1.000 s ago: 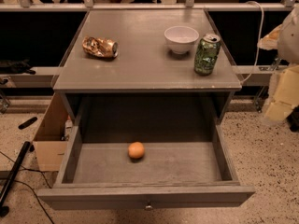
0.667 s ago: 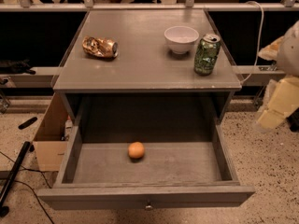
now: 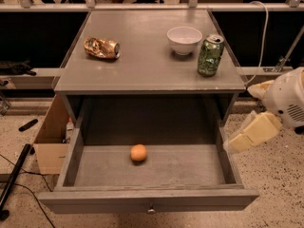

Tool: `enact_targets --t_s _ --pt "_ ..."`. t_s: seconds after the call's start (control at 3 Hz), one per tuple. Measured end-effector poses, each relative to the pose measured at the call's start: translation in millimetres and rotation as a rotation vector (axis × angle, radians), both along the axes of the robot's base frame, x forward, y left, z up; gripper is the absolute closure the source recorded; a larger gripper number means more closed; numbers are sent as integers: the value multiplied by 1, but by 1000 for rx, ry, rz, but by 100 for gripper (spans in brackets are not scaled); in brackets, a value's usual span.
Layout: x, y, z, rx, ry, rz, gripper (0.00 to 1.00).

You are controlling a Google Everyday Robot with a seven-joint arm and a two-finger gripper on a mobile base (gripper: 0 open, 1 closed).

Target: Pick orange from top drawer and place on counter

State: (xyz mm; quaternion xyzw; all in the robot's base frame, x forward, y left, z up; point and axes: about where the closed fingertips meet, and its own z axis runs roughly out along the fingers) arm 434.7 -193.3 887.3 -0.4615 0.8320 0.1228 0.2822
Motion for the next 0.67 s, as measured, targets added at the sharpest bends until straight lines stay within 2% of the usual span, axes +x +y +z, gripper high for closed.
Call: enact_targets --t_s 0.33,0.67 --pt "10 23 -21 106 1 -27 0" --pt "19 51 -47 145 11 -31 0"
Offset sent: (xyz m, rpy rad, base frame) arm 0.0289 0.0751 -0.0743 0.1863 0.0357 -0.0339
